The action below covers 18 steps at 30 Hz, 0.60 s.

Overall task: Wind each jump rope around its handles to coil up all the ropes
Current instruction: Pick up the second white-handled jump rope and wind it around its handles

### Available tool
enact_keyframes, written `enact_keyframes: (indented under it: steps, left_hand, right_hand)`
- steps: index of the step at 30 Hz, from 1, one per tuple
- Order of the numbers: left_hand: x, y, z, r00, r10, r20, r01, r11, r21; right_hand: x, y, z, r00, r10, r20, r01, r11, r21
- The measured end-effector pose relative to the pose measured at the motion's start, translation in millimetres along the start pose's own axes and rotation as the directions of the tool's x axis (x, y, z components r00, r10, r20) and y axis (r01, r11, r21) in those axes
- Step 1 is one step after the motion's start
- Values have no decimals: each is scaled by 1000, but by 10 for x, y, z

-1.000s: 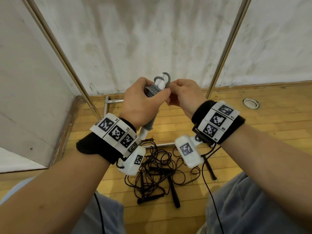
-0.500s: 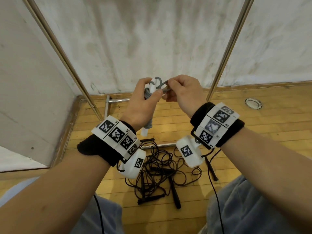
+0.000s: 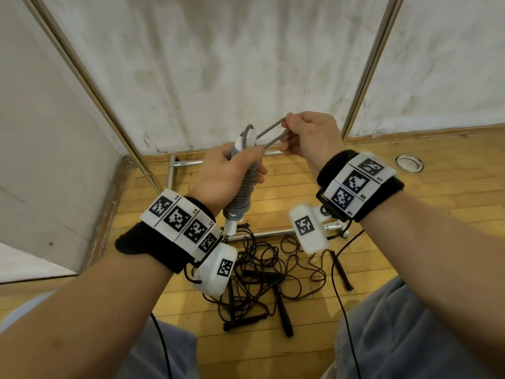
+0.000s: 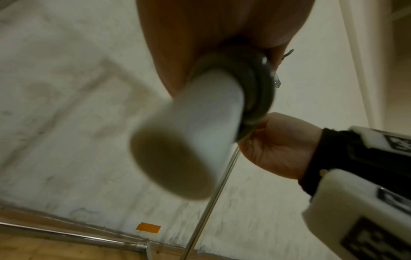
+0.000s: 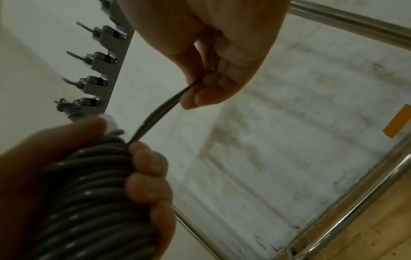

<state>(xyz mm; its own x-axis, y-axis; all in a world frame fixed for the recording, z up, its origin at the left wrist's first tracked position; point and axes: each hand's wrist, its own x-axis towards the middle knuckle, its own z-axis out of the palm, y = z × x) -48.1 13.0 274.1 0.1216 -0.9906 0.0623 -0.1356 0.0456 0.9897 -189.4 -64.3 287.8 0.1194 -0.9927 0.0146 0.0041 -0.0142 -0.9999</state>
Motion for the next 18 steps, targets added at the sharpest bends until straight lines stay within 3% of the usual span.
enact_keyframes:
  steps: [3,7,14,18]
  left_hand:
    - [54,-39,-48,999,-40,-15,39,999,-14]
    - [58,-51,-28,999,-2,-47,0,999,-38]
    - [38,-71,-28,998,-19,-53,22,998,64]
    - [36,-16,-7,987,27,-156,-20,999,46]
  right_hand:
    - [-74,-29,41,999,2,52,-6,998,70]
    - [-197,-41,128,988,28,155,-43,995,93]
    - [-265,-73,156,981,31,189,-66,981,184]
    - [-250,-71,162,978,79,194,-125,963,240]
